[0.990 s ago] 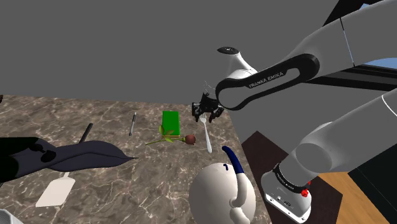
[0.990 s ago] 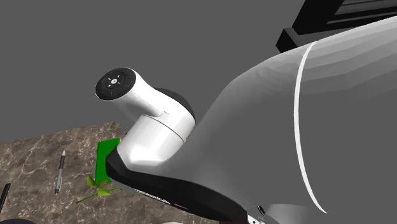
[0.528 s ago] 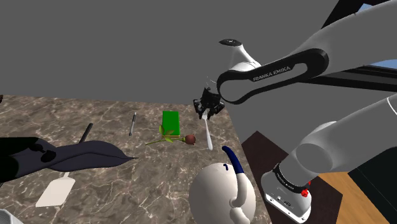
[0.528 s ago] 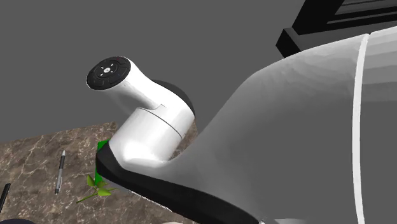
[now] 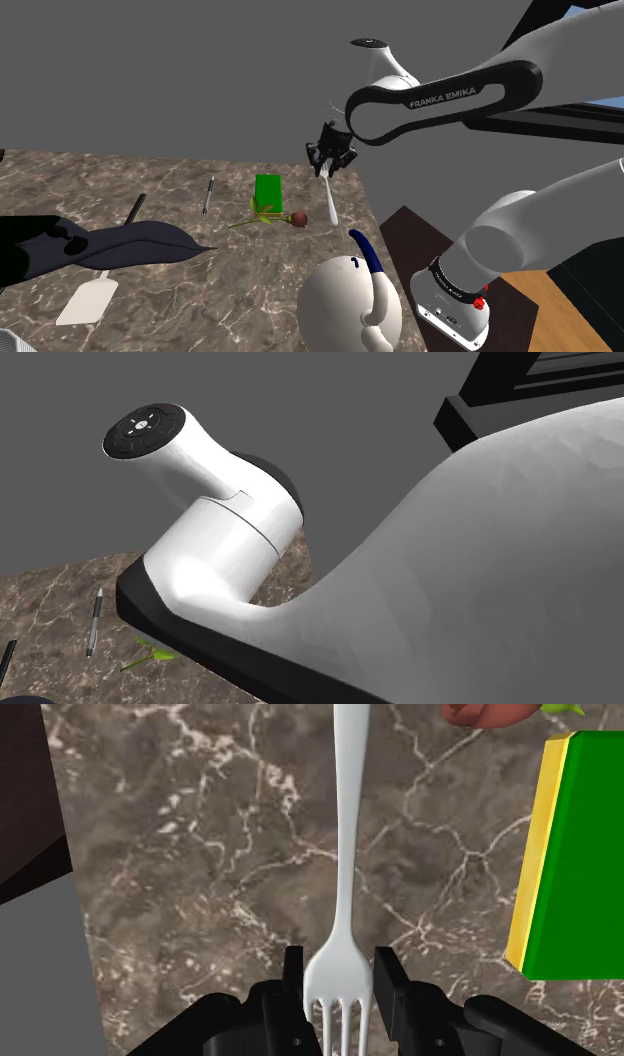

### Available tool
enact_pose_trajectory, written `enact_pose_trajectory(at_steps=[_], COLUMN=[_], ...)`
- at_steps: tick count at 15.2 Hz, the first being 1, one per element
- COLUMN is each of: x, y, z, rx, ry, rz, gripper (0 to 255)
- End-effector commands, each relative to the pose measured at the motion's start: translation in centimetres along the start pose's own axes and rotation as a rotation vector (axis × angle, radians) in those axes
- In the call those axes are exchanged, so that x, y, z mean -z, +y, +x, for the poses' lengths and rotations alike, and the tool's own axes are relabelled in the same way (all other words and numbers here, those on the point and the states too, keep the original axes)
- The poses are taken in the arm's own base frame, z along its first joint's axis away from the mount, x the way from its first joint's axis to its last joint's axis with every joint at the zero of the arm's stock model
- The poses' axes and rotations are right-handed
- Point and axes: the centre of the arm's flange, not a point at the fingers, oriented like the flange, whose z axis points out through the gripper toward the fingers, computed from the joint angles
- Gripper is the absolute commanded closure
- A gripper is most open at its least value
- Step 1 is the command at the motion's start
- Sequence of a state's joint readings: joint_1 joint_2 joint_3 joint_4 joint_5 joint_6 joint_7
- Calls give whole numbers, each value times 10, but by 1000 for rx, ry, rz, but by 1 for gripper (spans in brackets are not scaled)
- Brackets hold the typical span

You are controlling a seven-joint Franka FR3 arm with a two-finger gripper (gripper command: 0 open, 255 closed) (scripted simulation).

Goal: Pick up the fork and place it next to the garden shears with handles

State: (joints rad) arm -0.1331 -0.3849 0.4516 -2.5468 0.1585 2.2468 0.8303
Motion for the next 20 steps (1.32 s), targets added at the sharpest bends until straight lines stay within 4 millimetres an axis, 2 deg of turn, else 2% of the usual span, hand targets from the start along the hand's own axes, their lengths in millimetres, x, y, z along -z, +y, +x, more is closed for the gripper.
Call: enact_pose_trajectory(at_steps=[1,10,20], x=[11,56,60], y=[1,0,-100], z=[0,3,-82], rx=[0,0,0], ry=[0,0,0], rz=[0,0,0], gripper=[255,255,255])
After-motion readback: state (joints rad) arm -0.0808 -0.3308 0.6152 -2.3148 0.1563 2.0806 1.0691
